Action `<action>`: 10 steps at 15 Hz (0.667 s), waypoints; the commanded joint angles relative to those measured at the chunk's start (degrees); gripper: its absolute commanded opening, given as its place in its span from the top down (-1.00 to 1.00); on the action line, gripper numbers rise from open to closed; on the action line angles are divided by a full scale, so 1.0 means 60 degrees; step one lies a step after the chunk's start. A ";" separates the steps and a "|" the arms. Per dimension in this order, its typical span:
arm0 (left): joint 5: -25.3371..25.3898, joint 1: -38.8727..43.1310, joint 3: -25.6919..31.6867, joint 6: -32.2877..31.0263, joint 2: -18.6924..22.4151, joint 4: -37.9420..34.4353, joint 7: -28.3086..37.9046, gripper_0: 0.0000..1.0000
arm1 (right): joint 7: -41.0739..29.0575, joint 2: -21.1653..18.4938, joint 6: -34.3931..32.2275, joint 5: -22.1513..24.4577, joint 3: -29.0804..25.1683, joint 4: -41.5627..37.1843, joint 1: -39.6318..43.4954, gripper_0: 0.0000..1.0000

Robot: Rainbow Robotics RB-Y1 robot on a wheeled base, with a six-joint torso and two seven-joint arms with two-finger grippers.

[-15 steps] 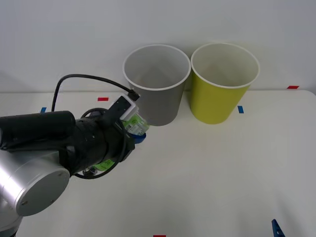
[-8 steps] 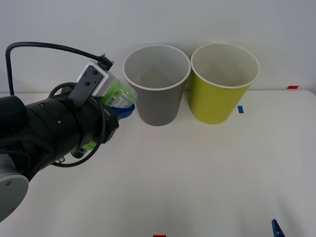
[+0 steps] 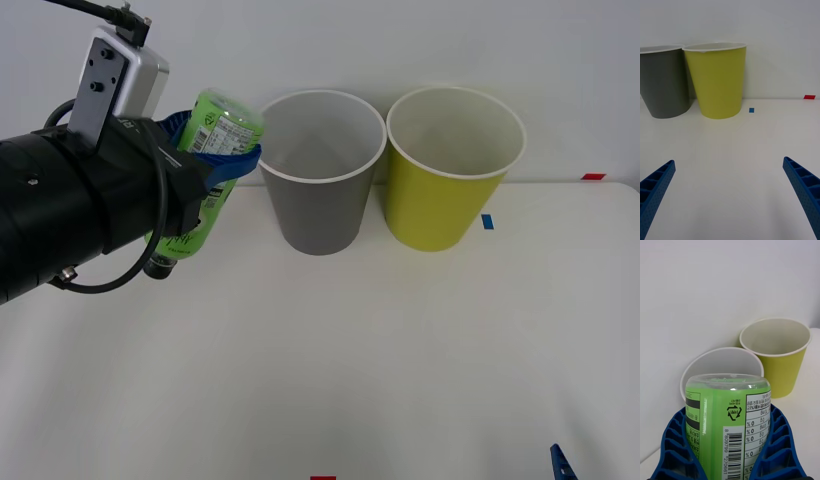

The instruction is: Put cans in the gray bin and PET bottles in the light green bin.

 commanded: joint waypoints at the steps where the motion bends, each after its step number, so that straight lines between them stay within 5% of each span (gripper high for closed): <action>1: 0.0897 -0.0643 0.0543 -0.0003 -0.0167 0.0002 0.0241 1.00 | 0.0000 0.0000 0.0000 0.0000 0.0000 0.0000 0.0000 -1.00; 7: 0.1600 -0.1962 0.0910 0.0012 -0.0241 0.0002 0.0871 1.00 | 0.0000 0.0000 0.0000 0.0000 0.0000 0.0000 0.0000 -1.00; 10: 0.1556 -0.2636 0.0895 0.0012 -0.0255 0.0002 0.2350 1.00 | 0.0000 0.0000 0.0000 0.0000 0.0000 0.0000 0.0000 -1.00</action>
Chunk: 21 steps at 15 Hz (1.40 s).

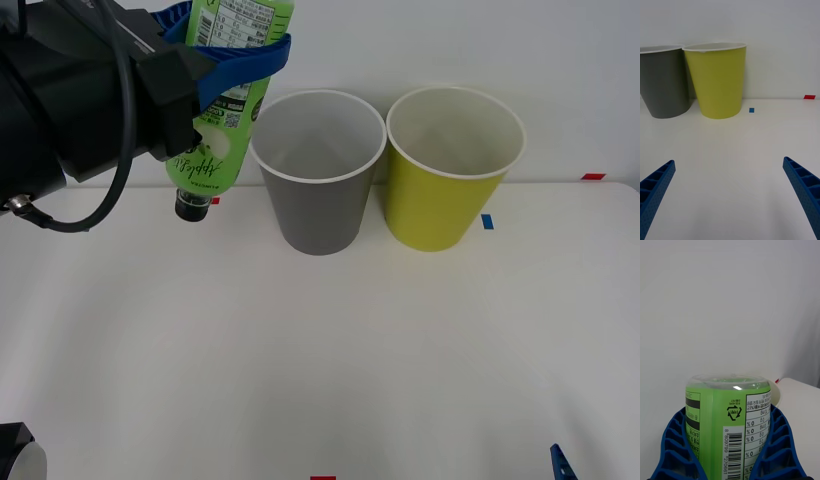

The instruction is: Put cans in the gray bin and PET bottles in the light green bin.

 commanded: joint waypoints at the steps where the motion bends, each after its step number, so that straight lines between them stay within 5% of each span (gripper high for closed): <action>1: -0.0014 -0.0669 -0.0015 0.0002 -0.0029 0.0086 0.1050 1.00 | 0.0000 0.0000 0.0000 0.0000 0.0000 0.0000 0.0000 -1.00; 4: -0.0175 -0.1475 -0.0235 0.0002 -0.0395 0.0935 0.0933 1.00 | 0.0000 0.0000 0.0000 0.0000 0.0000 0.0000 0.0000 -1.00; 13: -0.2373 -0.4815 -0.1509 -0.0261 -0.1845 0.4729 0.0654 1.00 | 0.0000 0.0000 0.0000 0.0000 0.0000 0.0000 0.0000 -1.00; 21: -0.2739 -0.5371 -0.2959 -0.3455 -0.2167 0.7688 0.0230 1.00 | 0.0000 0.0000 0.0000 0.0000 0.0000 0.0000 0.0000 -1.00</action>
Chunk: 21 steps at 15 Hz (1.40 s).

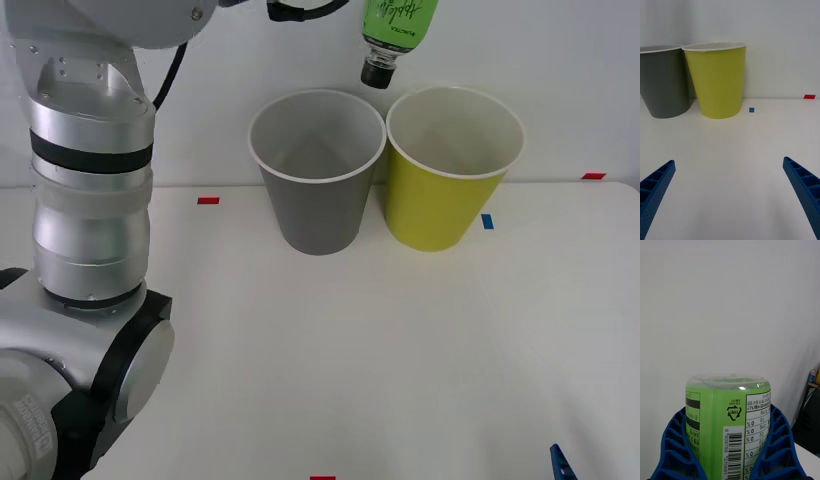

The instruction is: Put cans in the gray bin and PET bottles in the light green bin.

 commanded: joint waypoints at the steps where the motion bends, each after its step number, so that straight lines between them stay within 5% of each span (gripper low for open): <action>1: -0.0123 -0.0475 -0.0436 -0.1097 -0.0004 0.1201 -0.0127 1.00 | 0.0000 0.0000 0.0000 0.0000 0.0000 0.0000 0.0000 -1.00; 7: -0.0270 -0.1178 -0.1594 -0.4173 -0.0078 0.3838 -0.0303 1.00 | 0.0000 0.0000 0.0000 0.0000 0.0000 0.0000 0.0000 -1.00; 18: -0.0402 -0.1178 -0.3146 -0.8772 -0.0634 0.6738 -0.0610 1.00 | 0.0000 0.0000 0.0000 0.0000 0.0000 0.0000 0.0000 -1.00; 21: -0.0387 -0.1178 -0.3308 -0.9271 -0.0956 0.7133 -0.0610 1.00 | 0.0000 0.0000 0.0000 0.0000 0.0000 0.0000 0.0000 -1.00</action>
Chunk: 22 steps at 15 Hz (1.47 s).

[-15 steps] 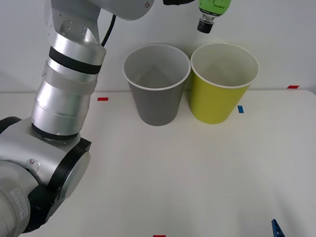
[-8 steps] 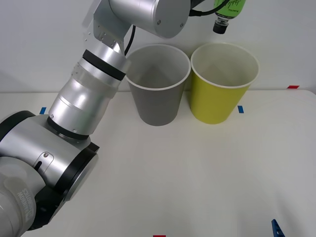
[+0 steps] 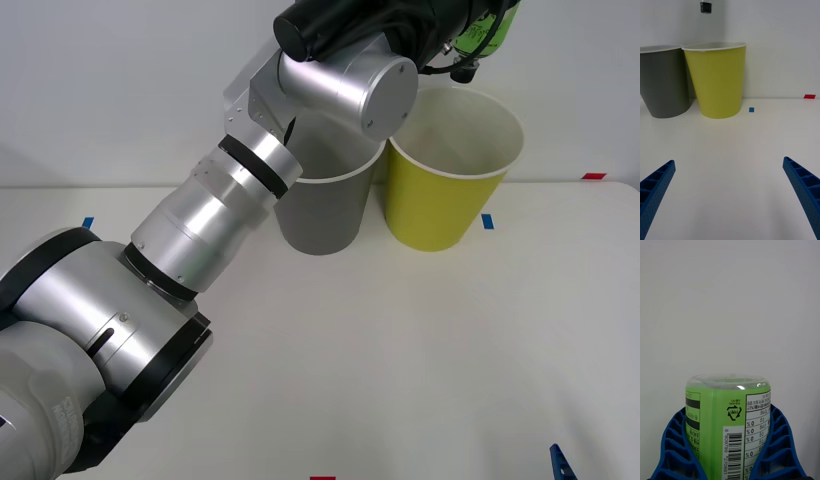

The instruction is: Put cans in the gray bin and PET bottles in the light green bin.

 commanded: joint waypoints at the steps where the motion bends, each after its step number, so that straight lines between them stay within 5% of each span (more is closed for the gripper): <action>1: -0.0011 -0.0003 -0.0090 -0.0279 -0.0350 0.0280 -0.0032 1.00 | 0.0000 0.0000 0.0000 0.0000 0.0000 0.0000 0.0000 -1.00; 7: -0.0289 -0.0032 -0.0222 -0.0718 -0.0531 0.0792 -0.0340 1.00 | 0.0000 0.0000 0.0000 0.0000 0.0000 0.0000 0.0000 -1.00; 11: -0.0347 -0.0032 -0.1027 -0.2622 -0.0531 0.1715 -0.0384 1.00 | 0.0000 0.0000 0.0000 0.0000 0.0000 0.0000 0.0000 -1.00; 22: -0.0216 -0.0018 -0.1350 -0.2739 -0.0531 0.1803 -0.0237 1.00 | 0.0000 0.0000 0.0000 0.0000 0.0000 0.0000 0.0000 -1.00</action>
